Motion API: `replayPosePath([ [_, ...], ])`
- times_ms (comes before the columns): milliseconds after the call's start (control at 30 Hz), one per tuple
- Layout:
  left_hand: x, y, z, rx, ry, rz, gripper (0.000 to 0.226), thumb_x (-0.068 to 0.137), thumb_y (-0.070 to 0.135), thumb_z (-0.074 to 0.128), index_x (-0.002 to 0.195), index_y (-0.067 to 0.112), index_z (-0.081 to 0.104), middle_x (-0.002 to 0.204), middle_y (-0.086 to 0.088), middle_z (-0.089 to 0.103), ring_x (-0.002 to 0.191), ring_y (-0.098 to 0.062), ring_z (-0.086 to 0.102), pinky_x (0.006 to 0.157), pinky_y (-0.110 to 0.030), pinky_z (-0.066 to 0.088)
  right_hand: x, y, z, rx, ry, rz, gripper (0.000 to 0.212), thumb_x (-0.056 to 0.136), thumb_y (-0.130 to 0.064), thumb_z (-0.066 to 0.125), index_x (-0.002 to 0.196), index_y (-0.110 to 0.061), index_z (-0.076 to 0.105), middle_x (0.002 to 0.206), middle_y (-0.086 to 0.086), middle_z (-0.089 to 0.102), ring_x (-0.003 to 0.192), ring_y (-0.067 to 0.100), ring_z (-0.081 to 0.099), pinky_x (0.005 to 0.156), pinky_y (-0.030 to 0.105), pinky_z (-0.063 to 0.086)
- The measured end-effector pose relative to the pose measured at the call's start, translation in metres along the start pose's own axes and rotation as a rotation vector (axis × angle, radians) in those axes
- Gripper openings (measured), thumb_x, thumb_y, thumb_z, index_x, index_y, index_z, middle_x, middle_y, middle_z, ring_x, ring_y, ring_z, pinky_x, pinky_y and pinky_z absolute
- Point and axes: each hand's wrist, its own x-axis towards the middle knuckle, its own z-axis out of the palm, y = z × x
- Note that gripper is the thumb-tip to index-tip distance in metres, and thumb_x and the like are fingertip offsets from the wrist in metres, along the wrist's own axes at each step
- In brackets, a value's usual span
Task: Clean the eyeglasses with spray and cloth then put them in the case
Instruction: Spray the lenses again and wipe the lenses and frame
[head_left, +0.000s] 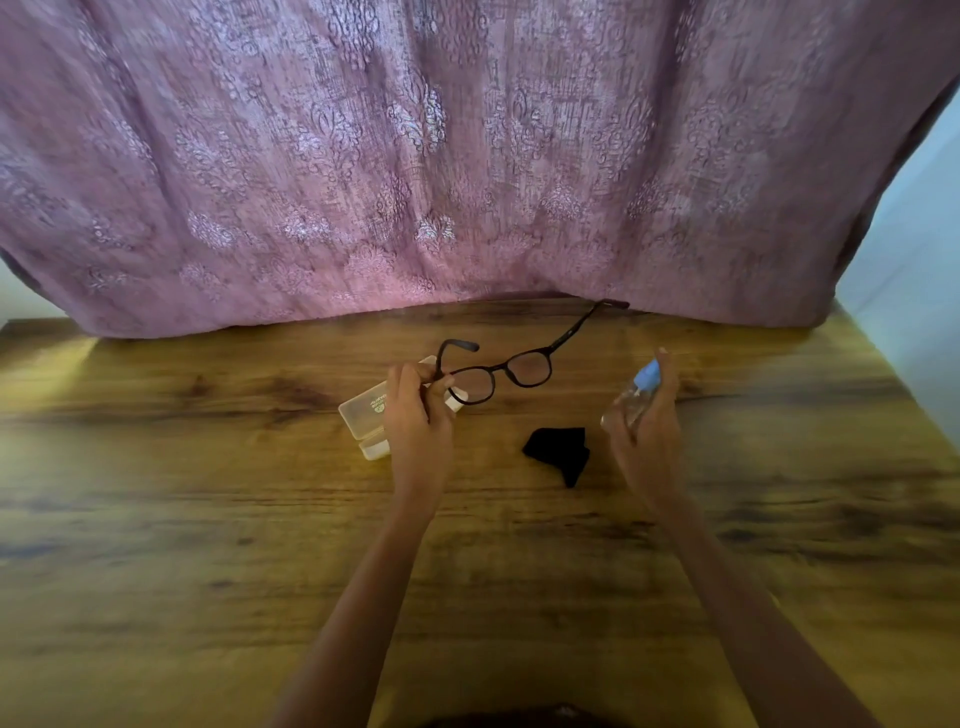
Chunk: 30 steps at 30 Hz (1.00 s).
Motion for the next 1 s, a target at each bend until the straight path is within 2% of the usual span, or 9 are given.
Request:
replayPosePath([
  [67, -0.001, -0.001, 0.001, 0.006, -0.003, 0.018, 0.017, 0.091, -0.003, 0.045, 0.093, 0.009, 0.057, 0.092, 0.02, 0.049, 0.076, -0.02, 0.056, 0.064, -0.032, 0.048, -0.014, -0.017, 0.002, 0.062, -0.031, 0.006, 0.069, 0.093, -0.008, 0.051, 0.147, -0.028, 0.015, 0.073, 0.002, 0.059, 0.055, 0.012, 0.059, 0.045, 0.026, 0.049],
  [167, -0.003, -0.002, 0.002, 0.041, 0.002, 0.053, 0.018, 0.089, -0.006, 0.045, 0.093, 0.007, 0.056, 0.093, 0.005, 0.053, 0.077, -0.01, 0.052, 0.066, -0.02, 0.043, -0.039, -0.045, 0.009, 0.176, -0.13, -0.04, 0.065, 0.089, -0.014, 0.045, 0.148, -0.016, 0.016, 0.07, -0.005, 0.054, 0.048, 0.006, 0.053, 0.043, 0.014, 0.042],
  [267, -0.006, 0.0, 0.005, 0.069, -0.011, 0.081, 0.016, 0.088, -0.007, 0.046, 0.091, 0.005, 0.056, 0.093, -0.004, 0.054, 0.079, -0.001, 0.047, 0.068, -0.008, 0.035, -0.052, -0.075, 0.021, 0.262, -0.218, -0.086, 0.061, 0.089, -0.025, 0.04, 0.147, -0.023, 0.021, 0.063, -0.005, 0.05, 0.042, 0.005, 0.043, 0.041, 0.013, 0.036],
  [433, -0.009, 0.002, 0.005, 0.038, -0.031, 0.086, 0.017, 0.087, 0.0, 0.039, 0.092, 0.003, 0.054, 0.094, -0.004, 0.051, 0.077, -0.012, 0.047, 0.065, -0.018, 0.038, -0.05, -0.104, 0.033, 0.216, -0.297, -0.189, 0.067, 0.083, -0.024, 0.042, 0.146, -0.039, 0.028, 0.058, -0.006, 0.042, 0.046, 0.008, 0.041, 0.045, 0.016, 0.034],
  [567, -0.012, 0.007, 0.003, 0.046, -0.031, 0.105, 0.017, 0.088, -0.003, 0.039, 0.093, 0.003, 0.054, 0.094, -0.003, 0.051, 0.079, 0.001, 0.046, 0.065, -0.01, 0.036, -0.042, -0.112, 0.032, 0.121, -0.254, -0.224, 0.06, 0.082, -0.026, 0.053, 0.141, -0.031, 0.042, 0.054, -0.011, 0.035, 0.049, 0.011, 0.041, 0.048, 0.017, 0.037],
  [667, -0.013, 0.009, 0.003, 0.045, -0.02, 0.104, 0.017, 0.086, -0.005, 0.04, 0.092, 0.003, 0.054, 0.094, -0.001, 0.049, 0.08, 0.004, 0.046, 0.065, -0.008, 0.035, -0.038, -0.112, 0.03, 0.067, -0.24, -0.23, 0.057, 0.082, -0.02, 0.061, 0.136, -0.031, 0.045, 0.052, -0.01, 0.034, 0.048, 0.011, 0.042, 0.047, 0.015, 0.038],
  [800, -0.014, 0.01, 0.004, 0.055, -0.02, 0.117, 0.019, 0.086, -0.01, 0.042, 0.093, 0.003, 0.054, 0.093, 0.002, 0.048, 0.08, 0.005, 0.046, 0.064, -0.008, 0.034, -0.036, -0.112, 0.027, 0.022, -0.272, -0.245, 0.061, 0.079, -0.015, 0.068, 0.132, -0.033, 0.043, 0.061, -0.011, 0.049, 0.053, 0.005, 0.052, 0.05, 0.009, 0.042],
  [867, -0.014, 0.009, 0.004, 0.04, -0.021, 0.122, 0.02, 0.086, -0.009, 0.041, 0.094, 0.004, 0.054, 0.094, 0.004, 0.048, 0.079, 0.002, 0.047, 0.063, -0.012, 0.037, -0.035, -0.112, 0.028, 0.019, -0.272, -0.245, 0.061, 0.078, -0.014, 0.068, 0.131, -0.034, 0.043, 0.063, -0.011, 0.051, 0.055, 0.004, 0.053, 0.052, 0.009, 0.044],
  [1000, -0.015, 0.01, 0.004, -0.004, -0.033, 0.098, 0.022, 0.088, -0.008, 0.039, 0.097, 0.005, 0.054, 0.095, 0.011, 0.045, 0.075, -0.018, 0.051, 0.056, -0.047, 0.049, -0.035, -0.11, 0.03, -0.018, -0.253, -0.235, 0.063, 0.078, -0.011, 0.068, 0.133, -0.031, 0.044, 0.07, -0.006, 0.059, 0.052, 0.006, 0.054, 0.051, 0.021, 0.049],
])
